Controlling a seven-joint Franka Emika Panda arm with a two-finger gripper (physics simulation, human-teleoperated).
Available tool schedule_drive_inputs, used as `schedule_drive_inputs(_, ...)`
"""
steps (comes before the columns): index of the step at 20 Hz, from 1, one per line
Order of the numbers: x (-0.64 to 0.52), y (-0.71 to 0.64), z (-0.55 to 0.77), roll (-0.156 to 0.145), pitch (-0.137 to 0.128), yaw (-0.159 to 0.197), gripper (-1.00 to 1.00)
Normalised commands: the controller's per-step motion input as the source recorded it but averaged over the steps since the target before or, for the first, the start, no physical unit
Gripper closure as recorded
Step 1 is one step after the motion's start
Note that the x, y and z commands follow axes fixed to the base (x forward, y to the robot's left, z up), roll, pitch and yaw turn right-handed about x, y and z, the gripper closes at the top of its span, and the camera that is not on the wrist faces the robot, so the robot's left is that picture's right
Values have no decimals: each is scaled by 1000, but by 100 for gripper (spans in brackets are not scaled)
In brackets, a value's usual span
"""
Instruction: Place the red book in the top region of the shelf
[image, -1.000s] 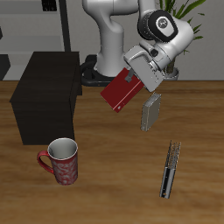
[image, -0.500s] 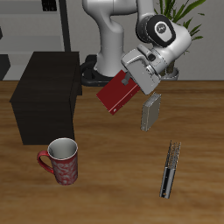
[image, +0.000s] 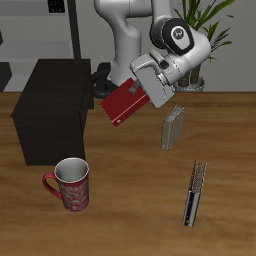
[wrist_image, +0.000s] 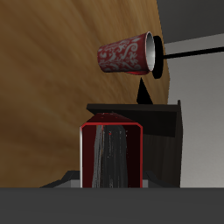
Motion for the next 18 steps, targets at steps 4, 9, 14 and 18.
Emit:
schedule_drive_inputs(4, -26, -133, 111, -32, 5, -28, 100)
schedule_drive_inputs(9, -8, -225, 190, -49, -23, -40, 100)
schedule_drive_inputs(14, 21, -167, 41, -42, -2, -18, 100)
schedule_drive_inputs(18, 10, -38, -39, -9, 4, -4, 100)
